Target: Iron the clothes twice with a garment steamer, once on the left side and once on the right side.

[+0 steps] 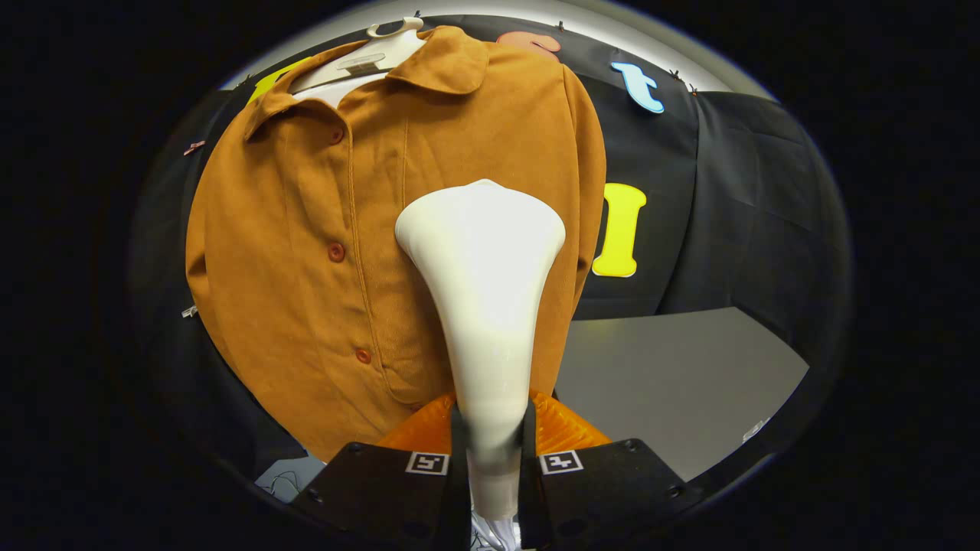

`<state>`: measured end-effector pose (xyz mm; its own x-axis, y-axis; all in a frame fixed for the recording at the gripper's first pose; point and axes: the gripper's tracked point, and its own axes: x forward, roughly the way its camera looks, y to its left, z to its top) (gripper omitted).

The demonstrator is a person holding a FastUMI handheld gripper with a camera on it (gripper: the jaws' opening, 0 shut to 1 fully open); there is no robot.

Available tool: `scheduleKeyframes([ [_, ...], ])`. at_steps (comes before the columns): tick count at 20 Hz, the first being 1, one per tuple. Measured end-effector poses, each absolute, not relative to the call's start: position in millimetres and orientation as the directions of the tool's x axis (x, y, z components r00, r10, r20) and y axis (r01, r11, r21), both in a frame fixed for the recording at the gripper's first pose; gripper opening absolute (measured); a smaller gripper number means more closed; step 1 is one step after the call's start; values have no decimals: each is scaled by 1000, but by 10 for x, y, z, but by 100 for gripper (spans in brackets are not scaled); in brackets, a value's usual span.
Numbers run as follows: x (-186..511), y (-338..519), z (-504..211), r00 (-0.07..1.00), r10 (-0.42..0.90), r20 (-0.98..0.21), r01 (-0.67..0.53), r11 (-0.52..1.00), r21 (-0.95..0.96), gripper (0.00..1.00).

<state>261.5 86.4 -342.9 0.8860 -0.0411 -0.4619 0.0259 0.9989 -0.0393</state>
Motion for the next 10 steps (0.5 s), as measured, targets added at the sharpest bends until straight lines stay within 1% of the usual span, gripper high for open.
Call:
scheduleKeyframes([
  [4,2518,874,-3744,855,-45,-517,25,999,-46,28],
  [10,2488,825,-4030,844,-75,-530,34,996,-87,28],
])
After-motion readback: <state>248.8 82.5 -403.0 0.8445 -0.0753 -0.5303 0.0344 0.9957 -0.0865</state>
